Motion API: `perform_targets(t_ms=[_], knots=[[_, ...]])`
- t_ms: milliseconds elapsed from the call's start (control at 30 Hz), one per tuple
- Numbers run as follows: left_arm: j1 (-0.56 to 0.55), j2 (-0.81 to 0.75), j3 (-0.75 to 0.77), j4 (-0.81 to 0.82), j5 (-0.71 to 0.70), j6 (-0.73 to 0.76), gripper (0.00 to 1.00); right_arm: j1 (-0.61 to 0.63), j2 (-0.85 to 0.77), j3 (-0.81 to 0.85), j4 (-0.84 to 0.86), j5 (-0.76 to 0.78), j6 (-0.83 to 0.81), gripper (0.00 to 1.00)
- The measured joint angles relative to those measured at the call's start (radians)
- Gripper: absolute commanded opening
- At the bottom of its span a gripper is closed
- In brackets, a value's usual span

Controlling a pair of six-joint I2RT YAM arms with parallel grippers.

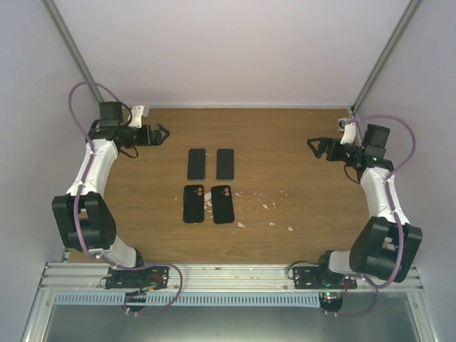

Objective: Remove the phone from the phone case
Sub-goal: Reset both arms

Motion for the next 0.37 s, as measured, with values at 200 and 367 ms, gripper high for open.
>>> perform_targets(t_ms=[200, 367], knots=[[0.026, -0.034, -0.115, 0.042, -0.029, 0.018, 0.99, -0.089, 0.000, -0.070, 0.023, -0.032, -0.011, 1.00], [0.031, -0.037, -0.126, 0.068, -0.046, 0.021, 0.99, -0.100, 0.000, -0.077, 0.034, -0.037, -0.023, 1.00]])
